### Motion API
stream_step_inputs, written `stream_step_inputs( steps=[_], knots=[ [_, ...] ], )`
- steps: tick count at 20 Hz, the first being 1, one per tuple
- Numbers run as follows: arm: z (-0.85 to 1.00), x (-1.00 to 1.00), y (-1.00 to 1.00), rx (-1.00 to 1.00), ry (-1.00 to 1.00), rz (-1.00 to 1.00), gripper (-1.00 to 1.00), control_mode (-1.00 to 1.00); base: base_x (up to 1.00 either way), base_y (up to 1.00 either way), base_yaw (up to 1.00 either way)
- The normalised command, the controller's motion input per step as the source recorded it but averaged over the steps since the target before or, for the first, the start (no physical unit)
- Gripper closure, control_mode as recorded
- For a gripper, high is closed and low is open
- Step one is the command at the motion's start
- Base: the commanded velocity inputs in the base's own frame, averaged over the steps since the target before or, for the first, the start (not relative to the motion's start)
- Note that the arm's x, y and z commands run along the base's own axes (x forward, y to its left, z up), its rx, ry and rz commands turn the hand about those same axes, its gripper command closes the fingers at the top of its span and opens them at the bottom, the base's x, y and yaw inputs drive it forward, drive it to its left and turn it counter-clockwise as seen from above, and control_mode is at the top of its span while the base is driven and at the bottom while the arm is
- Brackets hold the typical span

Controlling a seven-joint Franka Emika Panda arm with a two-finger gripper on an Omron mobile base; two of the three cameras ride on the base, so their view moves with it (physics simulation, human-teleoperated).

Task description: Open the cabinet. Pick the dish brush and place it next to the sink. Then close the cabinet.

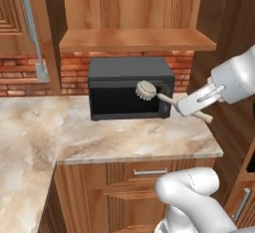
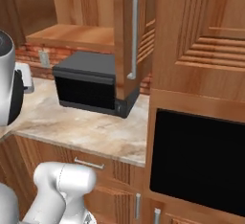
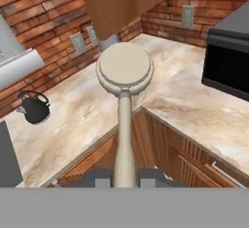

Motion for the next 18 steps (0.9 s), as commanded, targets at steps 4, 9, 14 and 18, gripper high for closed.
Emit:
stream_step_inputs(
  steps=[4,9,14,18],
  knots=[
    [0.0,0.0,0.0,0.0,0.0,0.0,1.0,1.0,-0.54,-0.08,0.35],
    [0.0,0.0,0.0,0.0,0.0,0.0,1.0,1.0,-0.24,-0.19,0.43],
    [0.0,0.0,0.0,0.0,0.0,0.0,1.0,1.0,-0.22,-0.32,0.5],
    [0.0,0.0,0.0,0.0,0.0,0.0,1.0,1.0,-0.44,-0.19,0.5]
  ],
)
